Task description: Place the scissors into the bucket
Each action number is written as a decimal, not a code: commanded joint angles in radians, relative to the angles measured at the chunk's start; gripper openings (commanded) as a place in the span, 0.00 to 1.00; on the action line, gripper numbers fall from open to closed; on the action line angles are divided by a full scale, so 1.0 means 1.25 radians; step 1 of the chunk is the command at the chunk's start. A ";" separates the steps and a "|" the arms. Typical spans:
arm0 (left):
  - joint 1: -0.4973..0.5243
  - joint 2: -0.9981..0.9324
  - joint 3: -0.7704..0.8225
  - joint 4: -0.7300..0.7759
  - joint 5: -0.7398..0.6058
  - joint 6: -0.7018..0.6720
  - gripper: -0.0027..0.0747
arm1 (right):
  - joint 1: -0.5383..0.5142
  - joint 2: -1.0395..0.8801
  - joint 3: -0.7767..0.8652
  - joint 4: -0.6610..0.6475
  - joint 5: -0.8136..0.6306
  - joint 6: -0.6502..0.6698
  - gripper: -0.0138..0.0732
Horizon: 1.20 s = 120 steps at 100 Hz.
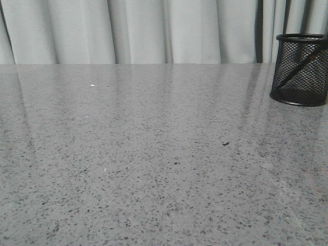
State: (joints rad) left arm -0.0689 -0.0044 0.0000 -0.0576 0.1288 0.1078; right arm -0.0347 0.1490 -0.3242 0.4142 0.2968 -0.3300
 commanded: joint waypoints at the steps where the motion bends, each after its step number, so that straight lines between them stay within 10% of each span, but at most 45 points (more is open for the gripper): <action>1: 0.002 -0.021 0.013 -0.009 -0.065 0.001 0.01 | -0.006 0.010 -0.021 0.006 -0.062 -0.008 0.08; 41: 0.002 -0.021 0.013 -0.009 -0.065 0.001 0.01 | -0.006 0.010 -0.020 -0.003 -0.071 -0.008 0.08; 67: 0.002 -0.021 0.013 -0.009 -0.065 0.001 0.01 | -0.006 0.001 0.103 -0.337 -0.135 0.279 0.08; 120: 0.002 -0.021 0.013 -0.009 -0.065 0.001 0.01 | -0.006 -0.141 0.290 -0.359 -0.151 0.280 0.08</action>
State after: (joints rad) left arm -0.0689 -0.0044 0.0000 -0.0576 0.1267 0.1078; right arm -0.0347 -0.0081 0.0111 -0.0210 0.1774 0.0191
